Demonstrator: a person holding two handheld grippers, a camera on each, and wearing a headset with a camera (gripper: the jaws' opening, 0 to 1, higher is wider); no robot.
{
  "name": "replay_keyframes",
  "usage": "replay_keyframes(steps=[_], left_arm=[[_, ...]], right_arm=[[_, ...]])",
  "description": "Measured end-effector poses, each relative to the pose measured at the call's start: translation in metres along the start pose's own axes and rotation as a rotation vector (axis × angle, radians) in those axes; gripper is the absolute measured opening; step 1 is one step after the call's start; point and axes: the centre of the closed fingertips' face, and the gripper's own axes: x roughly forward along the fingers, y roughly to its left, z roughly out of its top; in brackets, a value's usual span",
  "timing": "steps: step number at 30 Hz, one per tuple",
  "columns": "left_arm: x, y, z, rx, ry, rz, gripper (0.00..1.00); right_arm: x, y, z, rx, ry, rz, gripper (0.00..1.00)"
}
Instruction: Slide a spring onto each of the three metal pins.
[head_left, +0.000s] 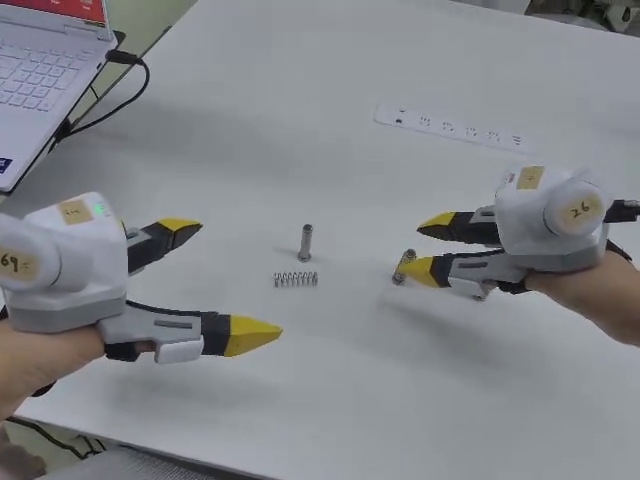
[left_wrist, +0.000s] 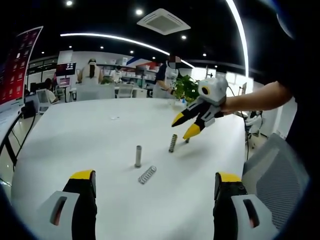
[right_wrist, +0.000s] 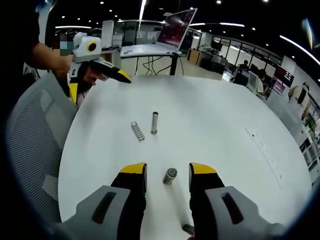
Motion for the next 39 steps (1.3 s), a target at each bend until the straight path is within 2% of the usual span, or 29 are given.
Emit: replay_keyframes(steps=[11, 20, 31, 39], left_arm=[[-0.002, 0.000, -0.002, -0.007, 0.000, 0.006, 0.96], [-0.004, 0.001, -0.002, -0.003, -0.004, 0.008, 0.96], [-0.005, 0.003, -0.004, -0.006, -0.005, 0.008, 0.96], [-0.005, 0.004, -0.004, -0.005, -0.007, 0.009, 0.96]], right_arm=[[-0.007, 0.012, 0.009, -0.005, -0.036, 0.008, 0.33], [-0.007, 0.025, 0.017, -0.033, -0.046, 0.038, 0.33], [0.013, 0.040, 0.039, -0.101, -0.044, 0.100, 0.32], [0.028, 0.044, 0.052, -0.138, -0.037, 0.136, 0.31]])
